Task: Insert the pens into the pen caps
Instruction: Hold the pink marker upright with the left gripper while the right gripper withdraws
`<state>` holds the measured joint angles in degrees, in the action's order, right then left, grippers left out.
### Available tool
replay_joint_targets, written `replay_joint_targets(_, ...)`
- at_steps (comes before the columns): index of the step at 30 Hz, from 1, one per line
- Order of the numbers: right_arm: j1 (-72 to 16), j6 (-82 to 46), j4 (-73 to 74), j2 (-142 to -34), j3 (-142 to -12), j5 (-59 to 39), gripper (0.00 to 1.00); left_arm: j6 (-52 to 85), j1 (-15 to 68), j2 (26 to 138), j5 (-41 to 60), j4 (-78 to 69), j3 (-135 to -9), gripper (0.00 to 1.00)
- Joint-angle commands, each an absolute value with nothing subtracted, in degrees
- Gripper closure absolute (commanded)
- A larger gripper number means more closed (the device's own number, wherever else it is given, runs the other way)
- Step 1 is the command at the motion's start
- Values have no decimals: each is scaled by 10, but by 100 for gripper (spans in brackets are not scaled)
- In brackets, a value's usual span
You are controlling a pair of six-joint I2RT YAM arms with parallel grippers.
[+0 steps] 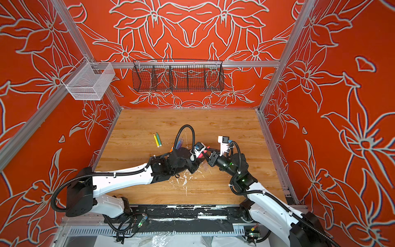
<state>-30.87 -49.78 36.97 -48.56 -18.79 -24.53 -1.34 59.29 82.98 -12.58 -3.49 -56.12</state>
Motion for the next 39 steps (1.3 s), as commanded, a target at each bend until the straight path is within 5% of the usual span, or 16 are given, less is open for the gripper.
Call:
replay_joint_targets(1,-312,-517,412,-494,-182,-266,100,-10,591,812,-135,-63,-546,65)
replay_joint_targets(24,-342,-485,413,-540,-201,-269,100,19,570,780,-116,-85,-519,71)
replay_joint_targets(31,-346,-482,405,-544,-205,-264,100,26,564,782,-123,-82,-520,100)
replay_joint_targets(36,-346,-465,345,-526,-207,-213,60,73,533,778,-145,-66,-522,100)
replay_joint_targets(39,-346,-442,255,-497,-219,-150,47,138,488,777,-166,-30,-526,100)
